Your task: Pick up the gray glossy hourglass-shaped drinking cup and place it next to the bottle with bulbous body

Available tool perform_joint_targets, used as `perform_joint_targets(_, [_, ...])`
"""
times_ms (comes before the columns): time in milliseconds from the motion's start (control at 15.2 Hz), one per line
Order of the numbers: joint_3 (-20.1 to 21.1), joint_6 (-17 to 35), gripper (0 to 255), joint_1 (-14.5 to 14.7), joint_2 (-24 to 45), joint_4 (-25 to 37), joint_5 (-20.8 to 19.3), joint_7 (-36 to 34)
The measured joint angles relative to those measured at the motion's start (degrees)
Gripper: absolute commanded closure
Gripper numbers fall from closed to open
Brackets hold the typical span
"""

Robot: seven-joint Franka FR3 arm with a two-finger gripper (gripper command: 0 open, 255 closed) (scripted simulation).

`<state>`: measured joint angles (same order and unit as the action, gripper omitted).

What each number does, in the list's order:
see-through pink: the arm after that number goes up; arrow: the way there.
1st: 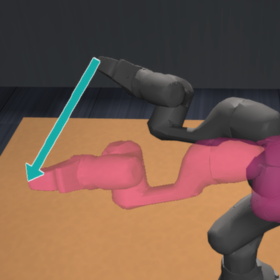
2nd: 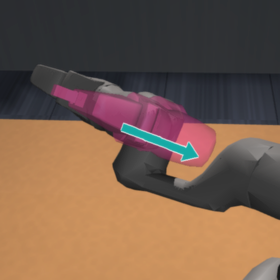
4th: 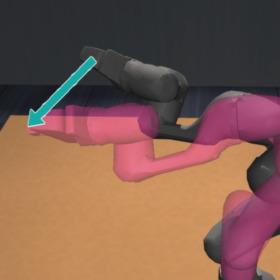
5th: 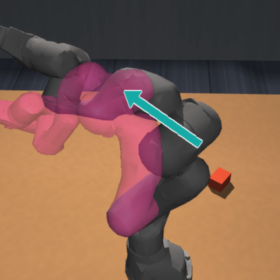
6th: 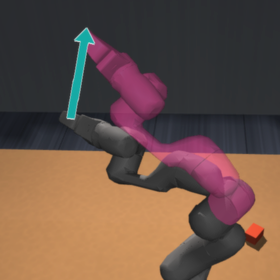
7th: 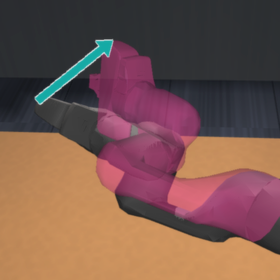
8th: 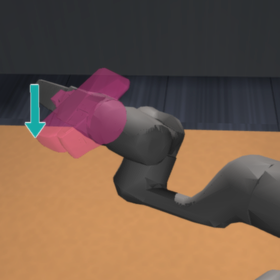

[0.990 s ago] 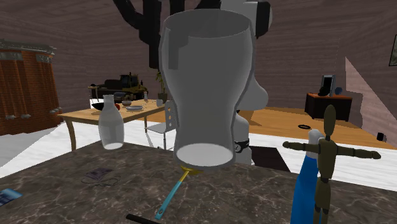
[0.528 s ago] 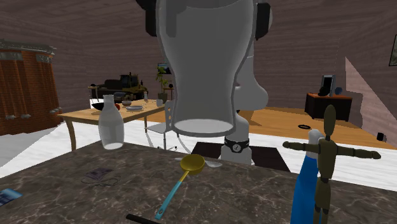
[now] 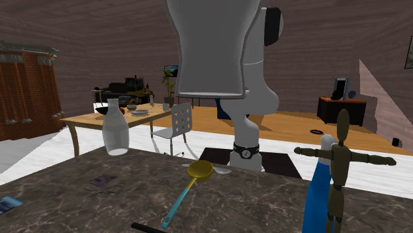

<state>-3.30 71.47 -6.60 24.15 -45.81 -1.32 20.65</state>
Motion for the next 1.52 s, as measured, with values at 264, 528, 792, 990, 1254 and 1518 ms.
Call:
perform_joint_targets(264, [-0.9, 3.6, 255, -2.0, -7.1, -10.7, 0.0, 2.9])
perform_joint_targets(528, [-2.5, 6.6, 255, -4.7, -14.3, -20.6, -0.1, 7.2])
perform_joint_targets(792, [-4.3, 9.0, 255, -7.0, -20.3, -28.8, -0.5, 11.4])
perform_joint_targets(990, [-6.0, 9.4, 255, -8.9, -22.6, -31.3, -0.6, 15.0])
perform_joint_targets(1254, [-8.4, 11.1, 255, -11.3, -26.4, -36.6, -1.1, 19.8])
perform_joint_targets(1518, [-11.3, 11.6, 255, -13.8, -28.2, -38.6, -1.4, 25.2])
